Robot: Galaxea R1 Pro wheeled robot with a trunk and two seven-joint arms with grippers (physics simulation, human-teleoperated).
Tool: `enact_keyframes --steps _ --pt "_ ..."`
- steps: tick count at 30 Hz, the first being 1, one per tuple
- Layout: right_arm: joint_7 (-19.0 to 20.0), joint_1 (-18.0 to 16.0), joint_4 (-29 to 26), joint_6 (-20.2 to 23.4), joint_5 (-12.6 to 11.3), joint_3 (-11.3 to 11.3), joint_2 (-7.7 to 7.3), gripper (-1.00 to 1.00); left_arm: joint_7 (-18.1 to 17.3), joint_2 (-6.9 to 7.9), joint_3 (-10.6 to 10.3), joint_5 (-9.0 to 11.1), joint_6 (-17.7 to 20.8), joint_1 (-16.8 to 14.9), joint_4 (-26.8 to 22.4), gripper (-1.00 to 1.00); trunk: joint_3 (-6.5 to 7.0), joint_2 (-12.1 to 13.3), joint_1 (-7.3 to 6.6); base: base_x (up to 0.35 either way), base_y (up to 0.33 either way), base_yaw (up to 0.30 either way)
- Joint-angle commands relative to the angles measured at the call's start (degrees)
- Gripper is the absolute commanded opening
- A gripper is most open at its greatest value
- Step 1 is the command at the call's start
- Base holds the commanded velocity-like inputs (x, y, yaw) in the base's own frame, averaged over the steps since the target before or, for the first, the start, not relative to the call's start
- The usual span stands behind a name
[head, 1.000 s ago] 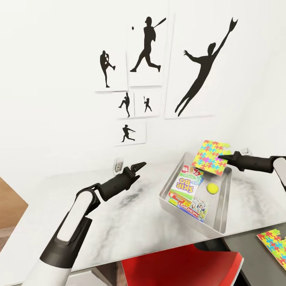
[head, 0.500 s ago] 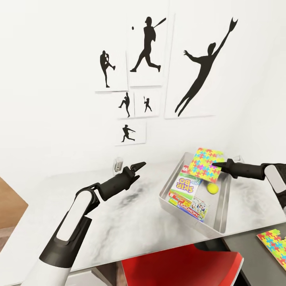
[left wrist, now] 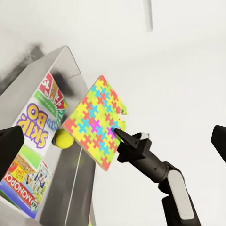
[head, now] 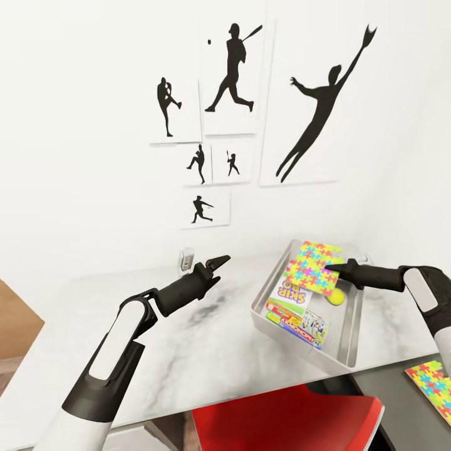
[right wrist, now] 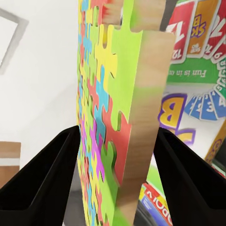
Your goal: Put all the toys in the child's room - the three board games (two on the bed and one on the table), the two jigsaw puzzles on the table, and the tennis ball on the table - inside the toy box on the table in the child's room.
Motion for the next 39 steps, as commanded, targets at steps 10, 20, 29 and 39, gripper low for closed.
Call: enact_keyframes --steps 10,20,29,39 --pt "0.5 -0.1 0.4 0.3 0.5 -0.1 0.20 -1.00 0.5 -0.02 0.0 0.6 0.1 0.0 -0.1 1.00 -0.94 -0.1 0.01 0.000 0.000 0.000" --pt "0.5 -0.3 0.5 0.3 0.5 -0.2 0.21 -1.00 0.5 -0.02 0.0 0.6 0.1 -0.1 -0.1 1.00 -1.87 -0.1 0.01 0.000 0.000 0.000" --pt "0.4 -0.9 0.5 0.3 0.5 -0.3 0.22 -1.00 0.5 0.00 0.0 0.6 0.2 -0.2 -0.1 1.00 -2.70 -0.1 0.01 0.000 0.000 0.000" --pt "-0.6 -2.8 0.7 0.3 0.5 -0.3 0.22 -1.00 0.1 1.14 0.1 0.7 2.0 -0.2 -0.1 1.00 -3.63 -0.1 0.01 0.000 0.000 0.000"
